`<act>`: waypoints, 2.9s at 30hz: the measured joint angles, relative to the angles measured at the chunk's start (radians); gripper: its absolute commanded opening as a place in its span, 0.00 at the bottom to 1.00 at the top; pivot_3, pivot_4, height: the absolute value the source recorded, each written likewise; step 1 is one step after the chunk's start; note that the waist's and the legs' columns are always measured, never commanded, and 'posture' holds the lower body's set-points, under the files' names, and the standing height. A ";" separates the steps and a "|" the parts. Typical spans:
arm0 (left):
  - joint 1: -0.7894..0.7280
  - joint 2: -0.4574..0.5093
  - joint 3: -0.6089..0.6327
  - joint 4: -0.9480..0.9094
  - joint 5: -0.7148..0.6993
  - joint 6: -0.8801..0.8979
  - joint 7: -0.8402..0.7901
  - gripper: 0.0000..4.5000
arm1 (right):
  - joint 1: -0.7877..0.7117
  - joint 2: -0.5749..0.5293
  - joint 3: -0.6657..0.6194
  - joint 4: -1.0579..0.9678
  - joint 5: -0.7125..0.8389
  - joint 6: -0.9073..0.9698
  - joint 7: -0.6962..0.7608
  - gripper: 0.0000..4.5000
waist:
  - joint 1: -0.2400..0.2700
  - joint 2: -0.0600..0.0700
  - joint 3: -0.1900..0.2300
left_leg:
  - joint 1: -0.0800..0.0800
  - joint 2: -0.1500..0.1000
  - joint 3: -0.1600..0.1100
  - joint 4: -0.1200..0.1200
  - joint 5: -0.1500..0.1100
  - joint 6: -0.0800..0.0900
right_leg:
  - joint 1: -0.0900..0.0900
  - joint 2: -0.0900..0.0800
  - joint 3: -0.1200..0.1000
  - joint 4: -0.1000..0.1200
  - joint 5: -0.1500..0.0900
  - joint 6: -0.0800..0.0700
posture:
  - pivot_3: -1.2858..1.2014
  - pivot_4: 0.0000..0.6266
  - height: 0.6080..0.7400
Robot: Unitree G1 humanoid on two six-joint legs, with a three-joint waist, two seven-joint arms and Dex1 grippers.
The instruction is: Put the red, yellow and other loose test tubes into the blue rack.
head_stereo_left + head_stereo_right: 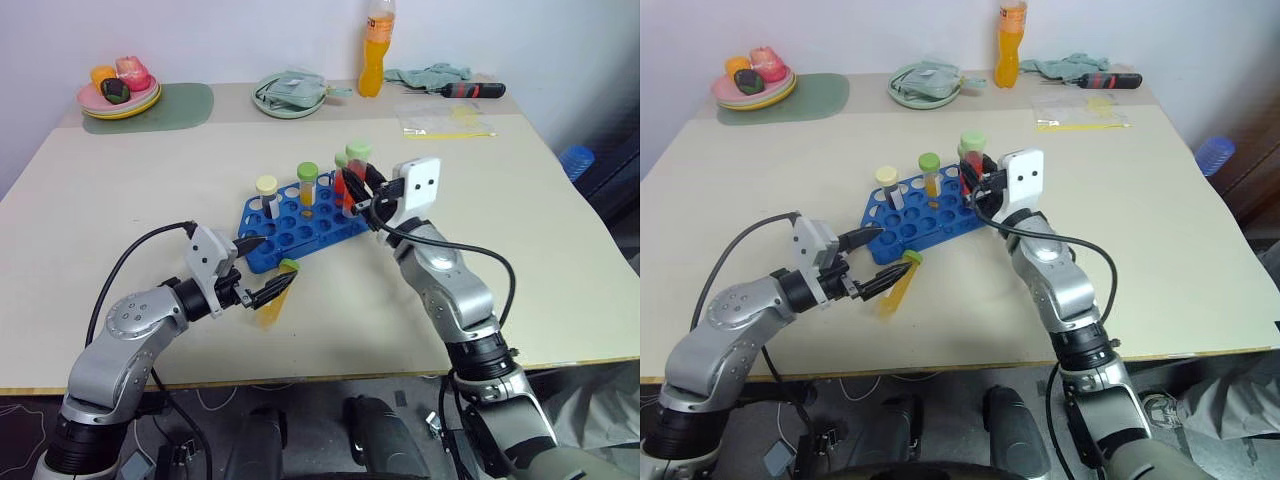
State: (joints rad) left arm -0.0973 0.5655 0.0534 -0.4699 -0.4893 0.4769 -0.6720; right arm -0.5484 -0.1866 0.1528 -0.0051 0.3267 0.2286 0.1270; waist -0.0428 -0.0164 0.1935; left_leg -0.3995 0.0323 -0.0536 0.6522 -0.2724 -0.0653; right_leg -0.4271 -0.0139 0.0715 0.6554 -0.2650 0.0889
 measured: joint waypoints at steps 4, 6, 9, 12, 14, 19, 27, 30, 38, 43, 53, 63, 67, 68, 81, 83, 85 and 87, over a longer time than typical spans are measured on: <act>0.006 0.002 0.002 -0.012 -0.010 0.016 0.001 1.00 | -0.008 0.020 -0.028 0.101 -0.051 -0.086 0.017 0.19 | -0.001 0.000 0.000 | 0.000 0.000 0.000 0.000 0.000 0.000 | 0.000 0.000 0.000 0.000 0.000 0.000 | 0.52 0.24 1.00; 0.008 0.003 0.003 -0.025 -0.017 0.020 0.001 1.00 | -0.012 0.029 -0.047 0.136 -0.069 -0.112 0.024 0.19 | -0.001 0.000 0.000 | 0.000 0.000 0.000 0.000 0.000 0.000 | 0.000 0.000 0.000 0.001 0.000 0.000 | 0.52 0.24 1.00; 0.012 0.003 0.007 -0.041 -0.024 0.022 0.001 1.00 | -0.022 0.045 -0.066 0.180 -0.088 -0.144 0.036 0.19 | -0.003 0.000 0.000 | 0.001 0.000 0.000 0.000 0.000 0.000 | 0.000 0.000 0.000 0.001 0.000 0.000 | 0.52 0.24 1.00; 0.019 0.003 0.008 -0.043 -0.024 0.022 0.002 1.00 | -0.032 0.058 -0.078 0.213 -0.107 -0.172 0.048 0.19 | -0.002 0.000 0.000 | 0.002 0.000 0.000 -0.001 0.000 0.000 | 0.000 0.000 0.001 0.002 0.000 0.000 | 0.52 0.24 1.00; 0.023 0.003 0.008 -0.042 -0.024 0.022 0.003 1.00 | -0.035 0.068 -0.083 0.228 -0.112 -0.185 0.058 0.19 | -0.002 0.000 0.000 | 0.002 0.000 0.001 0.000 0.000 0.000 | 0.000 0.000 0.001 0.002 0.000 0.000 | 0.52 0.24 1.00; 0.024 0.003 0.008 -0.042 -0.024 0.022 0.003 1.00 | -0.035 0.091 -0.084 0.238 -0.121 -0.199 0.089 0.19 | -0.003 0.000 0.000 | 0.003 0.000 0.001 0.000 0.000 0.000 | 0.000 0.000 0.002 0.003 0.000 0.000 | 0.52 0.24 1.00; 0.024 0.003 0.008 -0.043 -0.024 0.022 0.003 1.00 | -0.035 0.108 -0.090 0.247 -0.143 -0.213 0.098 0.19 | -0.002 0.000 0.000 | 0.003 0.000 0.002 0.000 0.000 0.000 | 0.000 0.000 0.002 0.004 0.000 0.000 | 0.52 0.24 1.00; 0.024 0.003 0.008 -0.043 -0.024 0.022 0.003 1.00 | -0.034 0.108 -0.099 0.247 -0.149 -0.213 0.095 0.19 | -0.002 0.000 0.000 | 0.003 0.000 0.002 0.000 0.000 0.000 | 0.000 0.000 0.002 0.004 0.000 0.000 | 0.52 0.24 1.00; 0.024 0.004 0.008 -0.043 -0.023 0.022 0.003 1.00 | -0.021 0.108 -0.121 0.237 -0.153 -0.213 0.100 0.19 | -0.002 0.000 0.000 | 0.004 0.000 0.002 0.000 0.000 0.000 | 0.000 0.000 0.002 0.004 0.000 0.000 | 0.52 0.24 1.00; 0.024 0.004 0.008 -0.042 -0.022 0.019 0.001 1.00 | -0.016 0.119 -0.115 0.236 -0.156 -0.213 0.123 0.19 | -0.003 0.000 0.000 | 0.005 0.000 0.002 -0.001 0.000 0.000 | 0.001 0.000 0.003 0.005 0.000 0.000 | 0.52 0.24 1.00; 0.046 0.004 0.008 -0.042 -0.021 0.013 -0.002 1.00 | -0.024 0.142 -0.120 0.287 -0.185 -0.229 0.112 0.19 | -0.004 0.000 0.000 | 0.007 0.000 0.003 -0.001 0.000 0.000 | 0.001 0.001 0.004 0.006 0.000 0.000 | 0.52 0.24 1.00; 0.053 0.004 0.009 -0.043 -0.021 0.017 0.005 1.00 | -0.018 0.148 -0.122 0.309 -0.180 -0.241 0.152 0.61 | -0.005 0.000 0.000 | 0.007 0.000 0.003 -0.001 0.000 0.000 | 0.001 0.001 0.004 0.006 0.000 0.000 | 0.52 0.24 1.00; 0.052 0.014 0.016 -0.049 -0.026 0.049 0.025 1.00 | -0.014 0.146 -0.120 0.258 -0.176 -0.237 0.160 0.95 | -0.004 0.000 0.000 | 0.007 0.000 0.003 -0.001 0.000 0.000 | 0.001 0.001 0.004 0.006 0.000 0.000 | 0.52 0.24 1.00; 0.052 0.018 0.022 -0.053 -0.029 0.061 0.028 1.00 | -0.014 0.141 -0.121 0.238 -0.174 -0.231 0.163 0.95 | -0.004 0.000 0.000 | 0.007 0.000 0.003 -0.001 0.000 0.000 | 0.001 0.000 0.004 0.006 0.000 0.000 | 0.52 0.24 1.00; -0.063 0.224 0.164 -0.141 -0.203 0.415 0.113 1.00 | 0.117 -0.299 -0.095 -0.168 -0.038 0.009 0.574 0.95 | -0.003 -0.001 0.001 | 0.007 0.000 0.002 -0.002 0.000 0.000 | 0.001 0.001 0.004 0.006 -0.001 -0.001 | 0.52 0.24 1.00; -0.089 0.327 0.169 -0.163 -0.199 0.487 0.119 1.00 | 0.147 -0.372 -0.088 -0.210 -0.027 0.030 0.651 0.95 | -0.003 -0.001 0.001 | 0.008 0.000 0.003 -0.002 0.000 0.000 | 0.002 0.001 0.004 0.006 -0.001 -0.001 | 0.52 0.24 1.00; -0.157 0.374 0.156 -0.165 -0.222 0.594 0.127 1.00 | 0.150 -0.388 -0.086 -0.230 -0.017 0.047 0.688 0.95 | -0.004 -0.001 0.001 | 0.008 0.000 0.003 -0.001 0.000 0.000 | 0.002 0.002 0.004 0.006 -0.001 -0.001 | 0.52 0.24 1.00; -0.251 0.427 0.110 -0.150 -0.260 0.741 0.130 1.00 | 0.150 -0.402 -0.079 -0.248 -0.005 0.055 0.723 0.95 | -0.003 -0.002 0.001 | 0.008 0.000 0.002 -0.001 0.000 0.000 | 0.002 0.002 0.004 0.007 -0.002 -0.001 | 0.52 0.24 1.00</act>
State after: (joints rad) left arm -0.3487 0.9924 0.1632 -0.6204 -0.7488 1.2175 -0.5416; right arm -0.3983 -0.5887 0.0741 -0.2535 0.3215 0.2834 0.8499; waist -0.0460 -0.0183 0.1949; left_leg -0.3911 0.0321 -0.0514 0.6511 -0.2724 -0.0653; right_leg -0.4252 -0.0117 0.0752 0.6626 -0.2665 0.0876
